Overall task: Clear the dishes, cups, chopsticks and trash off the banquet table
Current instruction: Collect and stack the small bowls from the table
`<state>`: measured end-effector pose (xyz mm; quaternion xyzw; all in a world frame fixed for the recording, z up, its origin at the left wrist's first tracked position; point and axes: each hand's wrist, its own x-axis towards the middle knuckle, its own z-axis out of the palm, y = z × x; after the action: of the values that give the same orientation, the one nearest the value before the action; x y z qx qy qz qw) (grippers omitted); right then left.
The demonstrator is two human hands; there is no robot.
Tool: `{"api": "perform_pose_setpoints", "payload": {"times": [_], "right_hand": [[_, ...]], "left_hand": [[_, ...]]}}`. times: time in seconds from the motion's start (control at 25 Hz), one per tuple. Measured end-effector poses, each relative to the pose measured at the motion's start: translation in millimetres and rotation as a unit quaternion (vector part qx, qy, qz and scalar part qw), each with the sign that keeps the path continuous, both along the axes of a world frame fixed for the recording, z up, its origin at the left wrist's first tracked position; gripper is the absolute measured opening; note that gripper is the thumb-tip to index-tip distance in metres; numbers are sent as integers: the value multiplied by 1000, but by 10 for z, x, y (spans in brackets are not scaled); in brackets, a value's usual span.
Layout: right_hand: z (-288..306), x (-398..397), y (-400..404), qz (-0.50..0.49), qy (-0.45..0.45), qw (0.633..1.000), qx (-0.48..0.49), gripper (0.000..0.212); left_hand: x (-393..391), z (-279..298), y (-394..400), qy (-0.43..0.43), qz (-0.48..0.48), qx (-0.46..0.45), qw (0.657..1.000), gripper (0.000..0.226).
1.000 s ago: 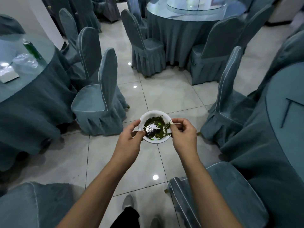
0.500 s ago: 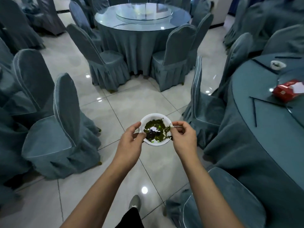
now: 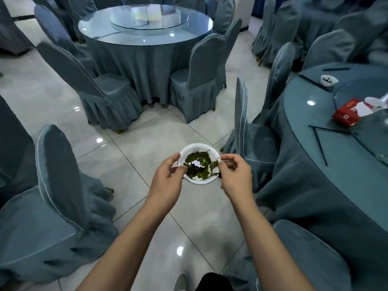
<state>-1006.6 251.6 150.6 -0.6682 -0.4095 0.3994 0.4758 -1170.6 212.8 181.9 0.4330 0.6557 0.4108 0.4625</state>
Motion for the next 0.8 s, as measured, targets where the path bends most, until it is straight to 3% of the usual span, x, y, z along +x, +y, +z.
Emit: {"api": "perform_pose_setpoints", "payload": {"times": [0.32,0.8], "right_hand": [[-79,-15,755,-37,-4,999,0,13],[-104,575,2691,-81,3,997,7,14]], "left_hand": [[-65,-108,829,2,-29,-3,1000,43],[511,-103,2944,-1,-67,8,998,39]]}}
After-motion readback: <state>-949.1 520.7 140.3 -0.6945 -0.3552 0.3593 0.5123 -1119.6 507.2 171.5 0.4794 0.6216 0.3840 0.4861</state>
